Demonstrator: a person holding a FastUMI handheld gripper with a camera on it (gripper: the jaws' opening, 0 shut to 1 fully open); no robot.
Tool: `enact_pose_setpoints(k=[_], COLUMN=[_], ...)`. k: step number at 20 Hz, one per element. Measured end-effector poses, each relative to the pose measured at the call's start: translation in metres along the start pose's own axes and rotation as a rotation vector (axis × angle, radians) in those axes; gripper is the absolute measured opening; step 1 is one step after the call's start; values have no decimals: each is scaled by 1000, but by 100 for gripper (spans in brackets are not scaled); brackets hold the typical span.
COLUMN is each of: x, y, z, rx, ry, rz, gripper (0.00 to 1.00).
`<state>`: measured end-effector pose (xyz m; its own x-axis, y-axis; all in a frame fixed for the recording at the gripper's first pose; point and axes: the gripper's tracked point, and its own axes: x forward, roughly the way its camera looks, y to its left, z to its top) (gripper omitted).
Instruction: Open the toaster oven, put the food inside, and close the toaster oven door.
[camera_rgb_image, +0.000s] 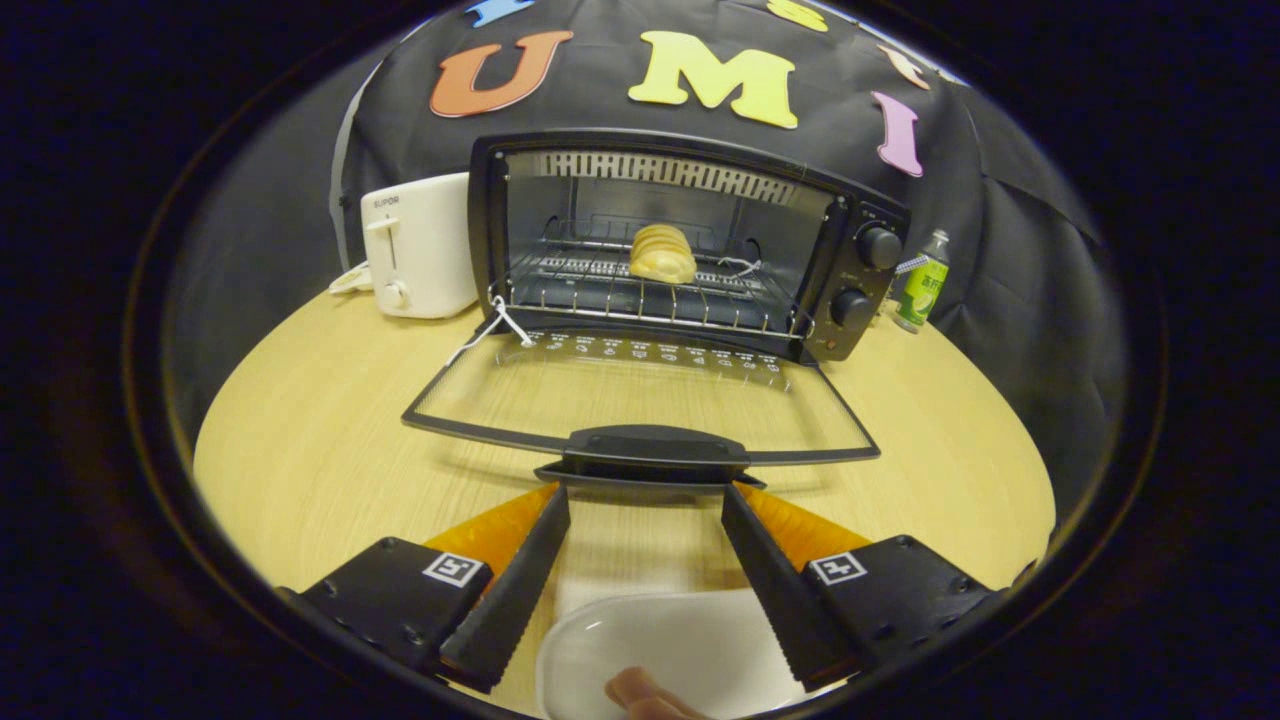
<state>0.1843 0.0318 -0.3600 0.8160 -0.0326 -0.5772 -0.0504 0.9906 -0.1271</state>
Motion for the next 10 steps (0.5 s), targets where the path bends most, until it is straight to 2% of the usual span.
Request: enact_pose_setpoints(k=[10], x=[-6], y=[2], z=[7], rx=[76], ry=[-32], rz=[54], gripper=[100])
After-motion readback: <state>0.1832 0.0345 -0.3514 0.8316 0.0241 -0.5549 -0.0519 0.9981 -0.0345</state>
